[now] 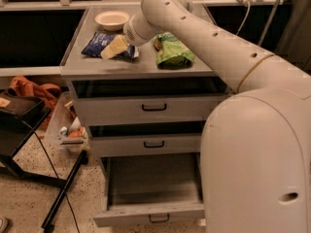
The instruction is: Place blue chip bag into bottom drawer
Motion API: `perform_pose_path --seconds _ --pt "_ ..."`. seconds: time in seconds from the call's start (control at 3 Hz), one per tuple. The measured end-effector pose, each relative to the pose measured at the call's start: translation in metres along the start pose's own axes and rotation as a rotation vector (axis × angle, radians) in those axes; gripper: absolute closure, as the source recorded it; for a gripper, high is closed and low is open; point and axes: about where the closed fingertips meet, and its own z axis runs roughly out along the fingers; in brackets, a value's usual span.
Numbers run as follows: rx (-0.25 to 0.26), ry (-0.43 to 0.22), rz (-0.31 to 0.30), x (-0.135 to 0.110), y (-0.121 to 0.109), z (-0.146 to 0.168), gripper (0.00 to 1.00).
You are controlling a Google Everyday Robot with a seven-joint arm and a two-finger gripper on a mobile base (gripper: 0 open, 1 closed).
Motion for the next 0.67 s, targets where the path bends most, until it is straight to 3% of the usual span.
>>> perform_pose_path --seconds 0.33,0.67 --pt "0.031 0.007 0.036 -0.002 0.000 0.021 0.00" --pt "0.044 0.014 0.079 -0.006 0.003 0.041 0.11"
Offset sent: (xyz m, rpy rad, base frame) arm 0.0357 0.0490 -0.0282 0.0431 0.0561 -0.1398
